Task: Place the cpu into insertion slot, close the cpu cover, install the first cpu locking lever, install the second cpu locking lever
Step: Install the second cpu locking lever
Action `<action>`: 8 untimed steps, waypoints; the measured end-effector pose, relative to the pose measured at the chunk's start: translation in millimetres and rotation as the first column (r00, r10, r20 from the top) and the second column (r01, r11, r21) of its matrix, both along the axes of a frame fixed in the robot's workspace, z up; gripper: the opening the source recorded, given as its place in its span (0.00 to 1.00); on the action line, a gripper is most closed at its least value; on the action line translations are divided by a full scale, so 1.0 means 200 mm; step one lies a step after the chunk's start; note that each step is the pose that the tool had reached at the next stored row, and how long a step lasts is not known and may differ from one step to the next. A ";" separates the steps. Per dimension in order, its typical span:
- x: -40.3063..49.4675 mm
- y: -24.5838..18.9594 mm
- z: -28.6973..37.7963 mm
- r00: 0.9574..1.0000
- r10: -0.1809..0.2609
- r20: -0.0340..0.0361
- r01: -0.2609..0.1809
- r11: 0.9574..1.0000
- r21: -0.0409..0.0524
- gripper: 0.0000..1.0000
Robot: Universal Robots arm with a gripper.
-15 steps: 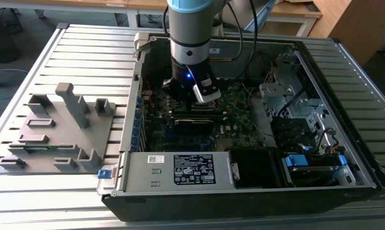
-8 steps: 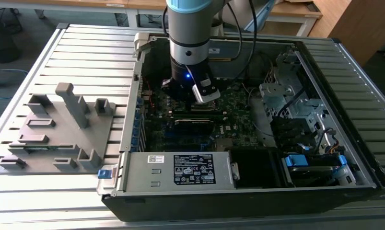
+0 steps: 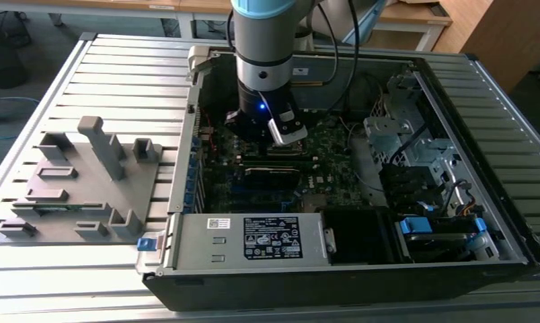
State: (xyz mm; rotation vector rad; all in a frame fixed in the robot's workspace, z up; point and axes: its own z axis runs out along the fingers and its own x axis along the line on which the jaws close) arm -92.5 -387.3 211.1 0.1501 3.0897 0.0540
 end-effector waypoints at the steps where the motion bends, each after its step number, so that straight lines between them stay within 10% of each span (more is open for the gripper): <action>1: 0.000 0.000 0.000 1.000 0.000 0.000 0.000 1.000 0.000 0.10; 8: -0.001 0.000 0.000 1.000 0.000 0.000 0.000 1.000 0.000 0.10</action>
